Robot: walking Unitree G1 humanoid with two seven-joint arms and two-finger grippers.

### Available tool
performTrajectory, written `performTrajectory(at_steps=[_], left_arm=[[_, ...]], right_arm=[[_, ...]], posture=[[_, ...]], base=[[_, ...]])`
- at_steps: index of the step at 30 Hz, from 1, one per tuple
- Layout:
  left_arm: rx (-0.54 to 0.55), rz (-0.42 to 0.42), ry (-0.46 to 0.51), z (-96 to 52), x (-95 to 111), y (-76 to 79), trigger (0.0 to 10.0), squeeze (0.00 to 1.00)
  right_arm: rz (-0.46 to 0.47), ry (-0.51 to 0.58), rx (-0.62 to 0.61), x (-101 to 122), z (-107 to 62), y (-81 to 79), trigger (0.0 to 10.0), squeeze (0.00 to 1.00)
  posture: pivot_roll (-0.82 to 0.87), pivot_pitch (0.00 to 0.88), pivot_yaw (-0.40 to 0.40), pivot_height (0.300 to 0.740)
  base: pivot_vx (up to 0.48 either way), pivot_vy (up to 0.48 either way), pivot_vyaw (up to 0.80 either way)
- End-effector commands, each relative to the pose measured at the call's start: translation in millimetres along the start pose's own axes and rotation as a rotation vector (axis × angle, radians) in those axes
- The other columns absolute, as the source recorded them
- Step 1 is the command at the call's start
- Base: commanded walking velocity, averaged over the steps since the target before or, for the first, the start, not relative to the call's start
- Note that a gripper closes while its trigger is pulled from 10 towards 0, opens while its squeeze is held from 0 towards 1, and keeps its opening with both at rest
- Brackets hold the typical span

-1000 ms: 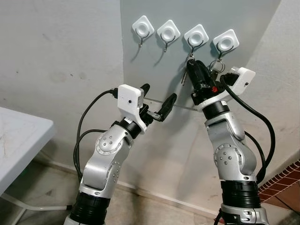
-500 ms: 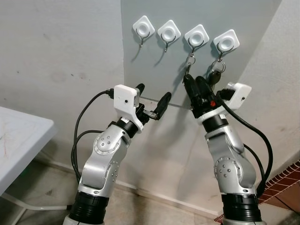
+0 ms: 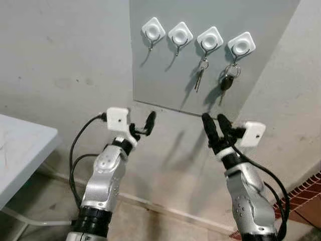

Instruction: Hang keys on a hook

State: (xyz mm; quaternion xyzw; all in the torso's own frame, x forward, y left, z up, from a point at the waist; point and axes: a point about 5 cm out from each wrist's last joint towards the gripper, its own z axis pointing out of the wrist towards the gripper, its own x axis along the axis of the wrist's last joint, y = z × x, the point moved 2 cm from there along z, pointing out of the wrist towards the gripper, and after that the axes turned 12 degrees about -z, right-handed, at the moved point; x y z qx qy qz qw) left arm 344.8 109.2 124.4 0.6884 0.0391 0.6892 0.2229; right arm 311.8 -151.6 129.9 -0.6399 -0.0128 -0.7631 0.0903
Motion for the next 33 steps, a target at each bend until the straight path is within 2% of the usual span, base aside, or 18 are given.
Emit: performTrajectory(at_steps=[1,7,9,13,16,21,26,29,33], left_arm=[[0.03,0.0,0.0,-1.9,-5.3,-7.4,10.0,0.0],[0.075,-0.004,-0.003,-0.1,-13.8,-19.8,10.0,0.0],[0.081,-0.004,-0.001,0.2,-14.4,-21.3,10.0,0.0],[0.078,-0.015,-0.009,-0.3,-17.8,-25.8,10.0,0.0],[0.076,-0.05,-0.018,0.1,-21.4,-27.6,10.0,0.0],[0.07,-0.059,-0.007,-0.1,-22.3,-27.1,10.0,0.0],[0.057,-0.065,-0.011,-4.6,-29.2,-26.9,10.0,0.0],[0.037,-0.047,-0.023,-11.4,-38.7,-26.8,10.0,0.0],[0.036,-0.036,-0.046,-22.2,-52.2,-29.1,10.0,0.0]], right_arm=[[-0.048,-0.036,-0.07,-9.8,-6.9,11.7,10.0,0.0],[-0.09,-0.096,-0.179,-29.3,-19.1,26.5,10.0,0.0],[-0.084,-0.092,-0.191,-30.4,-20.2,27.0,10.0,0.0],[-0.145,-0.098,-0.216,-34.4,-23.7,25.4,10.0,0.0],[-0.142,-0.095,-0.215,-35.3,-23.7,22.9,10.0,0.0],[-0.199,-0.112,-0.202,-37.8,-26.1,22.3,10.0,0.0],[-0.249,-0.125,-0.21,-42.3,-32.7,25.9,10.0,0.0],[-0.288,-0.155,-0.205,-53.0,-42.9,27.2,10.0,0.0],[-0.295,-0.199,-0.214,-65.5,-55.0,29.4,10.0,0.0]], posture=[[-0.03,0.0,-0.004,0.74],[-0.04,0.0,0.019,0.74],[-0.04,0.0,0.019,0.74],[-0.06,0.0,0.044,0.74],[-0.07,0.0,0.041,0.74],[-0.08,0.0,0.036,0.74],[-0.09,0.0,0.033,0.74],[-0.09,0.0,0.03,0.74],[-0.08,0.0,0.024,0.74]], base=[[0.0,0.0,0.0],[0.0,0.0,0.0],[0.0,0.0,0.0],[0.0,0.0,0.0],[0.0,0.0,0.0],[0.0,0.0,0.0],[0.0,0.0,0.0],[0.0,0.0,0.0],[0.0,0.0,0.0]])
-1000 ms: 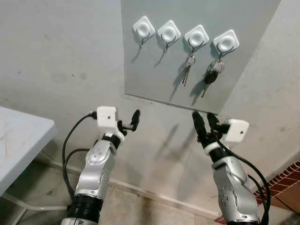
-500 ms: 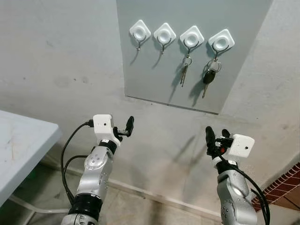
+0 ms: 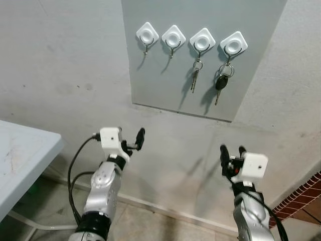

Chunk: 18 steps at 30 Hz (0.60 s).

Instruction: Hang keys on a hook

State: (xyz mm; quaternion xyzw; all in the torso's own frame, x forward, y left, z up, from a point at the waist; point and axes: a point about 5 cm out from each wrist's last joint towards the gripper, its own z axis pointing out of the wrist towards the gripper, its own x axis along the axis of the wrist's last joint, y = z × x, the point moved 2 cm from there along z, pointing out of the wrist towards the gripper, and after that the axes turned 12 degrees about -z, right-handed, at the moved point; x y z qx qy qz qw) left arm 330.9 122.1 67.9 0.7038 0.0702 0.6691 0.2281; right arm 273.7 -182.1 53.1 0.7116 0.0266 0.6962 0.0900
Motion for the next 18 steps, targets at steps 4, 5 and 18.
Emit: performTrajectory(at_steps=[4,5,18], left_arm=[[-0.005,0.048,-0.029,-10.5,-12.6,-5.4,10.0,0.0],[-0.005,0.052,-0.033,-11.2,-13.7,-6.1,10.0,0.0],[0.041,0.086,-0.11,-17.3,-36.8,-16.6,10.0,0.0]], right_arm=[[-0.011,-0.007,0.008,-4.6,-2.8,-2.4,10.0,0.0],[-0.012,-0.008,0.009,-5.2,-2.7,-2.6,10.0,0.0],[-0.07,-0.075,0.043,-30.2,-1.7,-1.2,10.0,0.0]], posture=[[-0.07,0.0,0.02,0.74],[-0.07,0.0,0.02,0.74],[-0.04,0.0,-0.006,0.74]], base=[[0.0,0.0,0.0],[0.0,0.0,0.0],[0.0,0.0,0.0]])
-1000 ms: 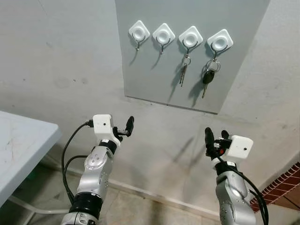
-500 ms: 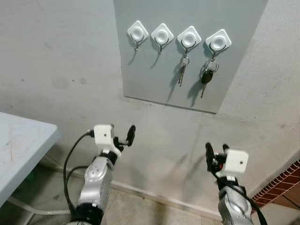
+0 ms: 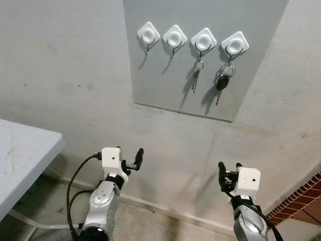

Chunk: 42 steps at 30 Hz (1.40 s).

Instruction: Hang keys on a hook

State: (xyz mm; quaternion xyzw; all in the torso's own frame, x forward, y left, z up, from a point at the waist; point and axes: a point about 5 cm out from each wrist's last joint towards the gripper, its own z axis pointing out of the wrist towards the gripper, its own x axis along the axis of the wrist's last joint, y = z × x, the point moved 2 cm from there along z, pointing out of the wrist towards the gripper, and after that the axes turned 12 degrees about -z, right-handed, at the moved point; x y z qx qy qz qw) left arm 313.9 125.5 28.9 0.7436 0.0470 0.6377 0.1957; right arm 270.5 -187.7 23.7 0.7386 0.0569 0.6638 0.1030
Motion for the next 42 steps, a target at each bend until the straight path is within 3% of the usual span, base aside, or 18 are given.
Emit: performTrajectory(at_steps=[1,2,6,12,15,20,27,34,42], left_arm=[[0.003,0.014,-0.009,-0.3,-2.7,-0.4,10.0,0.0],[0.004,0.014,-0.042,-1.9,-10.2,-0.5,10.0,0.0],[0.027,0.049,-0.146,-9.1,-31.2,-4.8,10.0,0.0],[0.135,0.087,-0.324,-33.4,-64.7,-26.6,10.0,0.0],[0.165,0.087,-0.369,-42.7,-73.3,-33.5,10.0,0.0],[0.234,0.065,-0.514,-71.6,-98.0,-49.6,10.0,0.0],[0.332,0.042,-0.637,-98.4,-118.1,-60.8,10.0,0.0],[0.293,0.049,-0.65,-94.7,-122.6,-48.9,10.0,0.0],[0.276,0.076,-0.656,-92.8,-122.3,-47.1,10.0,0.0]], right_arm=[[-0.02,-0.021,0.022,-6.7,-0.4,-2.9,10.0,0.0],[-0.035,-0.08,0.04,-21.4,-3.5,-4.4,10.0,0.0],[-0.052,-0.195,0.068,-46.9,-11.5,-6.6,10.0,0.0],[-0.086,-0.395,0.131,-85.2,-31.5,-9.6,10.0,0.0],[-0.101,-0.448,0.131,-94.0,-37.8,-7.3,10.0,0.0],[-0.119,-0.578,0.13,-115.0,-57.4,-2.3,10.0,0.0],[-0.07,-0.721,0.139,-136.8,-85.3,-0.7,10.0,0.0],[-0.044,-0.842,0.129,-152.4,-110.1,-2.0,10.0,0.0],[-0.047,-0.847,0.151,-152.7,-111.8,-9.3,10.0,0.0]], posture=[[-0.03,0.0,-0.009,0.74],[-0.03,0.0,-0.011,0.74],[-0.02,0.0,-0.017,0.74],[-0.02,0.0,-0.011,0.74],[-0.02,0.0,-0.009,0.74],[-0.03,0.0,-0.006,0.74],[-0.04,0.0,-0.004,0.74],[-0.04,0.0,-0.005,0.74],[-0.03,0.0,-0.011,0.74]], base=[[0.0,0.0,0.0],[0.0,0.0,0.0],[0.0,0.0,0.0],[0.0,0.0,0.0],[0.0,0.0,0.0],[0.0,0.0,0.0],[0.0,0.0,0.0],[0.0,0.0,0.0],[0.0,0.0,0.0]])
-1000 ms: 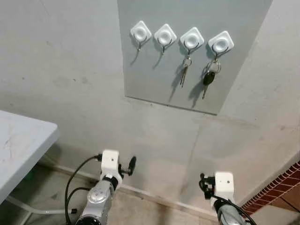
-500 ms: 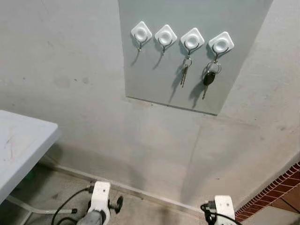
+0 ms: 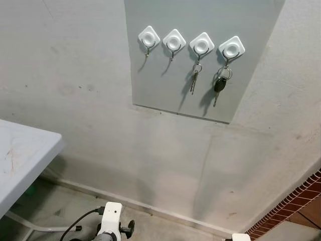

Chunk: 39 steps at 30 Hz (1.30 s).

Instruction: Hang keys on a hook

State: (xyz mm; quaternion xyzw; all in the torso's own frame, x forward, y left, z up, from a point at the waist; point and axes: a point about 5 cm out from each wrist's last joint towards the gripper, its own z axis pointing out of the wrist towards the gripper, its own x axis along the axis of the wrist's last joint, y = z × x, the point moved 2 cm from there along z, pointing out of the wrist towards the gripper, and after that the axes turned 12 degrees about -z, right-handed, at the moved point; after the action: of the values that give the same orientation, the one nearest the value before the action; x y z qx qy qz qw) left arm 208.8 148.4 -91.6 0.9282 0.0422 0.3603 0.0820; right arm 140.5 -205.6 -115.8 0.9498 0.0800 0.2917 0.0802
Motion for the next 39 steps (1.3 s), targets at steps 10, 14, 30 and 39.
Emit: performTrajectory(at_steps=[10,14,30,39], left_arm=[[0.026,0.015,-0.01,-0.6,0.0,-6.2,10.0,0.0],[0.027,0.015,-0.01,-0.5,0.1,-6.0,10.0,0.0],[0.039,0.012,-0.017,-1.4,-2.6,-8.1,10.0,0.0],[0.042,0.014,-0.017,-1.4,-2.1,-9.2,10.0,0.0]], right_arm=[[0.0,-0.01,0.011,0.3,0.5,-5.5,10.0,0.0],[-0.021,-0.014,0.014,-0.1,0.5,-5.5,10.0,0.0],[-0.059,-0.015,0.027,-0.4,0.5,-3.6,10.0,0.0],[-0.07,-0.012,0.032,0.4,0.7,-3.7,10.0,0.0]], posture=[[-0.03,0.0,-0.009,0.74],[-0.03,0.0,-0.014,0.74],[-0.02,0.0,-0.028,0.74],[-0.02,0.0,-0.029,0.74]], base=[[0.0,0.0,0.07],[0.0,0.0,0.8],[0.0,0.0,0.8],[0.0,0.0,0.8]])
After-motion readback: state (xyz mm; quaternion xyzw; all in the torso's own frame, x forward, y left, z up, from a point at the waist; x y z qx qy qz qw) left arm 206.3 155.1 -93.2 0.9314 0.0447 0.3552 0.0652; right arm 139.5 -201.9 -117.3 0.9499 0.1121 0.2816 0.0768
